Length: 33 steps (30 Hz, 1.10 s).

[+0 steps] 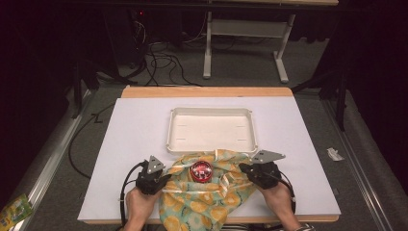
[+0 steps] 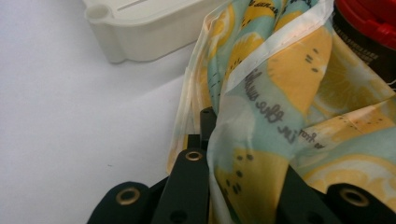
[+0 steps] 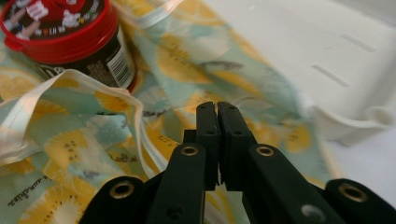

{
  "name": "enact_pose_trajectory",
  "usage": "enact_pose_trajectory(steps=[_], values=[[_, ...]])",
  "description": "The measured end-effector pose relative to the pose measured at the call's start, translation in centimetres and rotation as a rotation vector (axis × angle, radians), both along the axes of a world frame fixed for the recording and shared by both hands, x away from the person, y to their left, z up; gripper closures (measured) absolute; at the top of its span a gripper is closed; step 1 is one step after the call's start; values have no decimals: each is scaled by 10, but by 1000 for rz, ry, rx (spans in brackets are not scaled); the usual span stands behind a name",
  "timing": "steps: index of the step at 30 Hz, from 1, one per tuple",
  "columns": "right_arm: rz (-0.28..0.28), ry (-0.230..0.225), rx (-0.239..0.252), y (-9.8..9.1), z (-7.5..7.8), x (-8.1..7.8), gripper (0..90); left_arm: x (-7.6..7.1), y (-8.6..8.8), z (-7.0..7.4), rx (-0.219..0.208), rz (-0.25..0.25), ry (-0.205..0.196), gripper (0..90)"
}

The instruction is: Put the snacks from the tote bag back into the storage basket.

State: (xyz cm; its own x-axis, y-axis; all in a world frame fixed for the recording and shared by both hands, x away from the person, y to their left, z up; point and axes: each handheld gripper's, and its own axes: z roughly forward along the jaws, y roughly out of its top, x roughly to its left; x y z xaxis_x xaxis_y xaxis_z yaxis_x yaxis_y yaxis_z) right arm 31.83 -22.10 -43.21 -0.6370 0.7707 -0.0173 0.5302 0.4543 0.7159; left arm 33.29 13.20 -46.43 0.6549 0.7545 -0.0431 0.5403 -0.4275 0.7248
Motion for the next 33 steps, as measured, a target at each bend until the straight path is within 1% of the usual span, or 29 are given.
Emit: enact_pose_trajectory(steps=[3,5,6,7,8,9,10,11,12,15,16,20,21,22,24,25,26,28,31,33], values=[[35,38,-26,10,-10,2,891,0,0,2,4,-8,-8,891],[46,62,-45,14,-16,1,890,-1,0,5,-1,-8,-13,891],[50,62,-65,15,-19,1,891,-1,0,6,-4,-9,-17,891],[48,69,-75,15,-21,1,890,-1,0,7,-10,-9,-19,891],[39,73,-84,14,-23,1,890,-1,0,7,-15,-9,-20,891],[36,71,-105,12,-25,1,890,-1,0,8,-19,-7,-21,891],[18,68,-128,11,-28,1,890,-1,1,8,-21,-7,-21,891],[2,71,-139,8,-30,2,890,-1,2,9,-24,-6,-22,891],[-16,75,-148,5,-32,3,890,-1,3,9,-25,-2,-24,891],[-62,62,-144,-7,-34,3,889,-1,5,11,-26,2,-26,891],[-79,58,-157,-11,-34,2,890,-1,5,11,-24,4,-26,891],[-120,40,-147,-26,-35,0,897,0,9,11,-26,15,-20,890],[-120,40,-147,-26,-35,0,897,0,9,11,-26,15,-20,890],[-149,34,-141,-35,-36,0,900,2,11,11,-28,21,-14,889],[-170,41,-97,-44,-38,0,900,4,12,11,-29,24,-10,887],[-172,41,-86,-48,-38,-1,900,5,13,11,-24,27,-14,886],[-175,37,-81,-50,-39,-2,900,5,13,11,-29,25,-6,886],[-181,26,-68,-52,-40,-3,900,7,14,10,-32,27,-4,884],[-174,11,-61,-54,-42,-4,900,12,17,9,-48,33,10,879],[-176,13,-49,-56,-42,-4,900,16,19,7,-51,39,18,869]])
